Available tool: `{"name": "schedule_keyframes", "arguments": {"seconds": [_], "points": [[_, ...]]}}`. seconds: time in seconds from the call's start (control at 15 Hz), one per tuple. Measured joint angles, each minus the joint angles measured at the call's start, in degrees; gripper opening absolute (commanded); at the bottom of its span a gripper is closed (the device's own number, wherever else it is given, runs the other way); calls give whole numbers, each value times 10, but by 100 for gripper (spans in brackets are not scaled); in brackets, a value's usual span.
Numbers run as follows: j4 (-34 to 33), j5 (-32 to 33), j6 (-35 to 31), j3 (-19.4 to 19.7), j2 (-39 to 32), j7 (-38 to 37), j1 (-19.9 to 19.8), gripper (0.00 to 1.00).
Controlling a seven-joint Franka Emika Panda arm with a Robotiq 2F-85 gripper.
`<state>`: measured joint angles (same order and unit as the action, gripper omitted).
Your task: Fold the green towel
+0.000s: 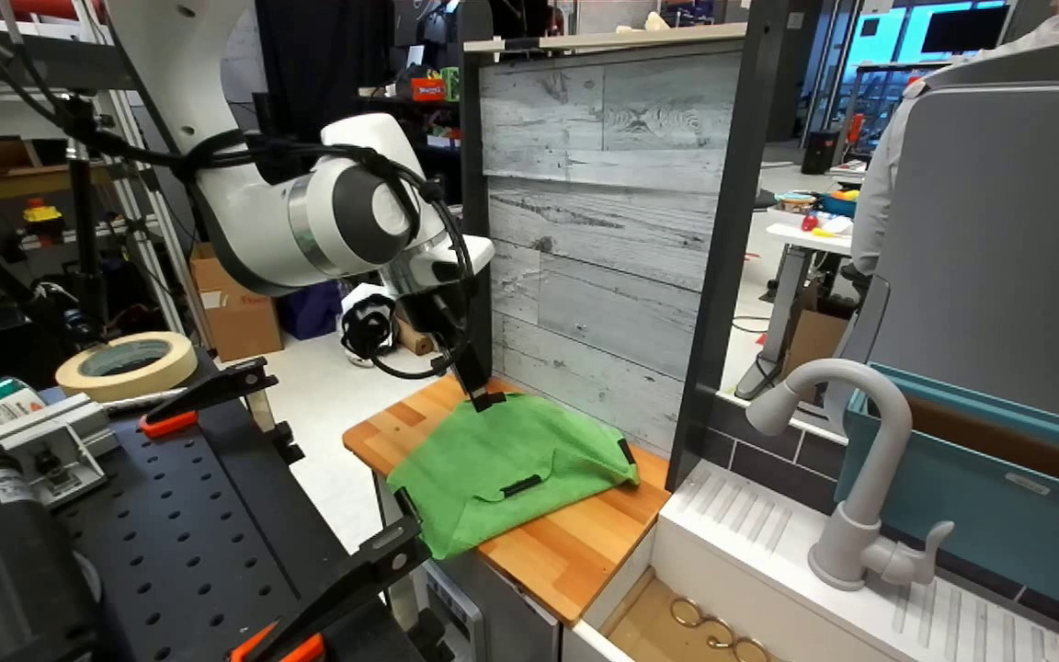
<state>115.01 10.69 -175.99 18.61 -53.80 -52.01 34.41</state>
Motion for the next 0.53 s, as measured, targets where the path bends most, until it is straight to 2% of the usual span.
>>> {"name": "schedule_keyframes", "arguments": {"seconds": [0.2,0.53], "points": [[-17,-32,-20,-38,-9,57,-29,100],[-43,-77,-17,-133,-11,176,-122,100]]}}
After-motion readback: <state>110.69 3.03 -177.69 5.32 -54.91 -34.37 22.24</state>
